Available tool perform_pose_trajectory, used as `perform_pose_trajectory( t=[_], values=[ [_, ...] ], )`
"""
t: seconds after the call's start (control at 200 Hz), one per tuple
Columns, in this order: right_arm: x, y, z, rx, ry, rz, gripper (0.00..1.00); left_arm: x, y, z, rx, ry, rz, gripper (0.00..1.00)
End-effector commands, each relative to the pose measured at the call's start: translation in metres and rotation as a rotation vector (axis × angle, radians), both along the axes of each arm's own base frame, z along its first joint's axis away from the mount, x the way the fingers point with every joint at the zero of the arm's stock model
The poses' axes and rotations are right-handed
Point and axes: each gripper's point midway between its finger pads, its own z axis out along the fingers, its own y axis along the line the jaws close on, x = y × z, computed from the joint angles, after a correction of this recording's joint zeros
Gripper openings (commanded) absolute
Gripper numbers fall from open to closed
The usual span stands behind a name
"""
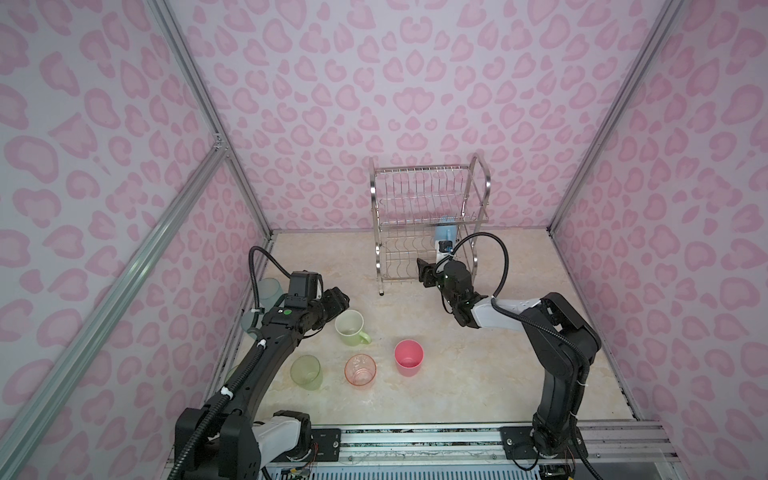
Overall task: Load the cups into the dish rack
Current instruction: 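Withdraw the right gripper from the rack while the left gripper reaches the green mug, then grasp the light green mug rim with the left gripper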
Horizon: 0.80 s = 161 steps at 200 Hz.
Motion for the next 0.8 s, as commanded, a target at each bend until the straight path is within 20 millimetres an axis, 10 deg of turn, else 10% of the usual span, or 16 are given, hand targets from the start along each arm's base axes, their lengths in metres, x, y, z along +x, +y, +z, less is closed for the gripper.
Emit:
perform_pose_trajectory(
  t=[0.0, 0.8],
  values=[
    [-0.008, -0.001, -0.007, -0.038, 0.030, -0.013, 0.70, -0.009, 0.007, -0.008, 0.013, 0.080, 0.050, 0.68],
    [-0.056, 0.006, -0.006, -0.151, 0.155, -0.025, 0.64, -0.045, 0.005, -0.033, -0.028, 0.280, 0.214, 0.51]
  ],
)
